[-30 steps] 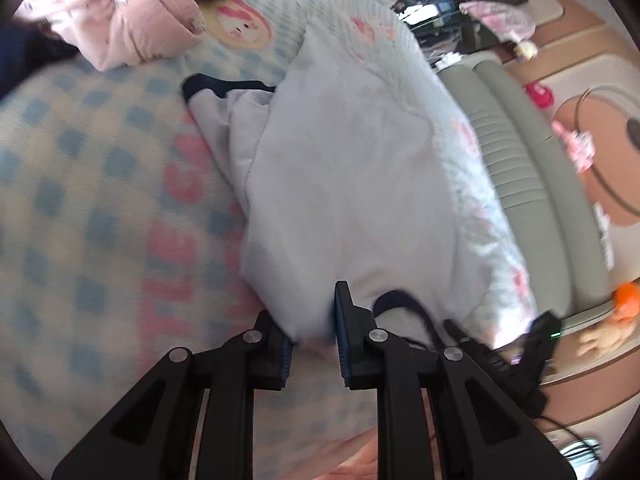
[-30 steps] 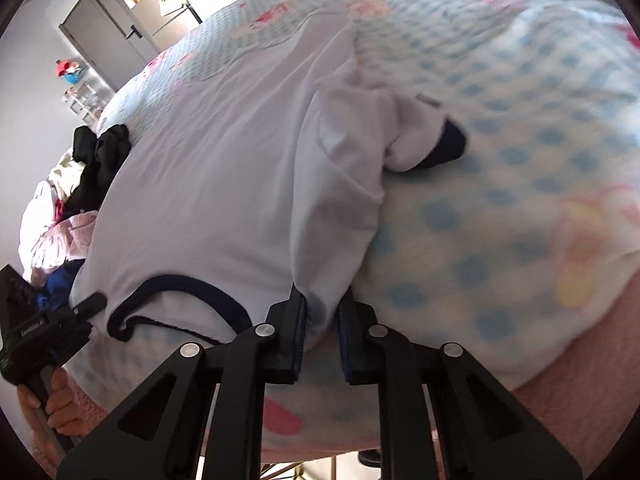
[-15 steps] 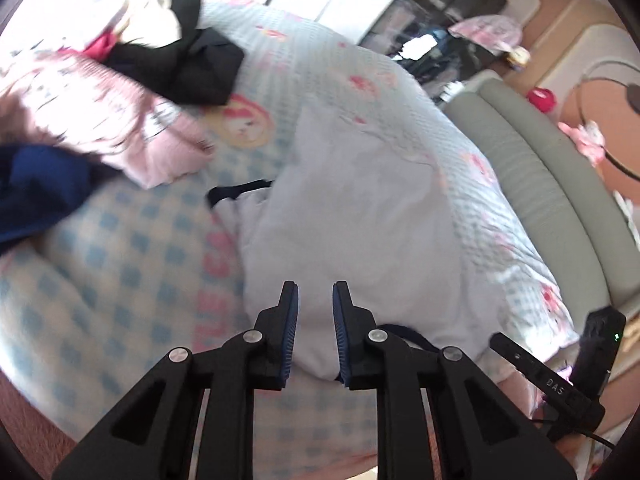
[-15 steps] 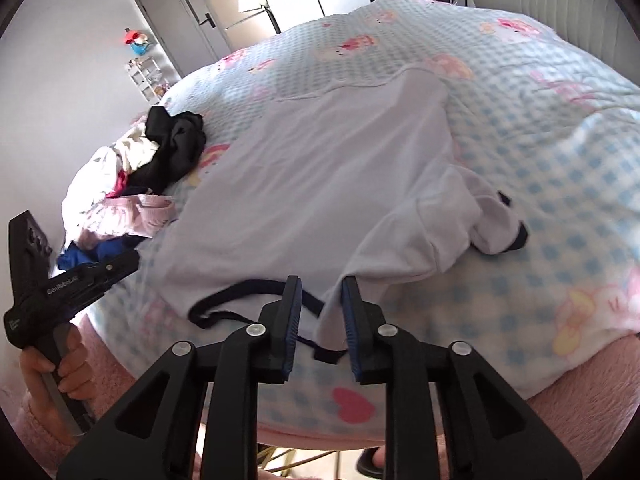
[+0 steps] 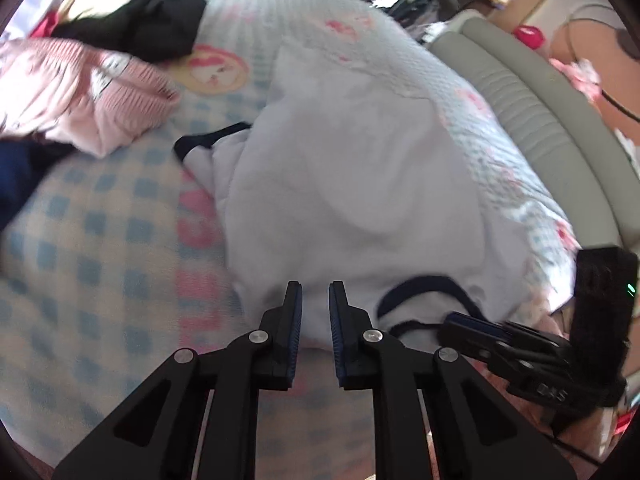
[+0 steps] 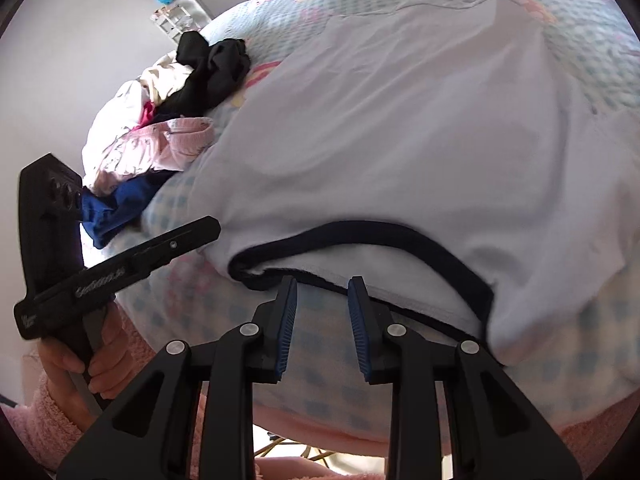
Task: Fold clothes
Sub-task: 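Open both grippers and release the white shirt hem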
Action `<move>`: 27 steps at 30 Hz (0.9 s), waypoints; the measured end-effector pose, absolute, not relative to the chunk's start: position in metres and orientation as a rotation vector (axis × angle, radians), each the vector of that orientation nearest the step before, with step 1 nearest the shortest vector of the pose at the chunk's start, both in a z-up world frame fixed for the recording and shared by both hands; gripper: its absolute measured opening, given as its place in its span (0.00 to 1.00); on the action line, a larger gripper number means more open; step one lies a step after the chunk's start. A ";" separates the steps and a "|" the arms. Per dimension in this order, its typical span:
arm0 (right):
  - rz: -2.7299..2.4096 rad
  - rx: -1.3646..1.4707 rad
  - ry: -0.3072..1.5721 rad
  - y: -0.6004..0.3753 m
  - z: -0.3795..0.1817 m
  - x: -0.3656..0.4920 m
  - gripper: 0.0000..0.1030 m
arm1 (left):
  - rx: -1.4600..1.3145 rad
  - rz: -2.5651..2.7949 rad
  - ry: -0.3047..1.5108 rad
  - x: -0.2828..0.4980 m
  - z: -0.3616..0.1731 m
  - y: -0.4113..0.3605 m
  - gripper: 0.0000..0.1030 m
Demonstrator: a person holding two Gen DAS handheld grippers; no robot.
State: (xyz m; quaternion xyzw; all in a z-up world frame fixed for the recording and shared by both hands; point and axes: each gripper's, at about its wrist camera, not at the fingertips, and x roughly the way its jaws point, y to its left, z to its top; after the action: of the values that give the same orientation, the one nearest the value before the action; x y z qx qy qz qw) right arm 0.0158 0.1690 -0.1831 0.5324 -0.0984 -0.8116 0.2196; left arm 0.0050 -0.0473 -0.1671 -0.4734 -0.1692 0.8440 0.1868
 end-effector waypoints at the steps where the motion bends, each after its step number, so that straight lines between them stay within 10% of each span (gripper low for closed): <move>1: -2.238 1.469 -0.251 0.165 -0.183 0.014 0.27 | -1.302 2.373 -0.488 0.007 -0.164 -0.049 0.14; 13: -2.070 1.484 -0.123 0.120 -0.213 0.010 0.27 | -1.309 2.368 -0.522 0.001 -0.181 -0.044 0.14; 27: -2.431 1.482 -0.413 0.246 -0.178 0.010 0.27 | -1.371 2.271 -0.457 0.005 -0.202 -0.018 0.14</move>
State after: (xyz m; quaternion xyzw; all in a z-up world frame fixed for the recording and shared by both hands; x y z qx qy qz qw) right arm 0.0097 0.2461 -0.1781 0.5105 -0.1422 -0.8377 0.1320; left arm 0.0048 -0.0183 -0.2024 -0.4965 -0.1655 0.8224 0.2231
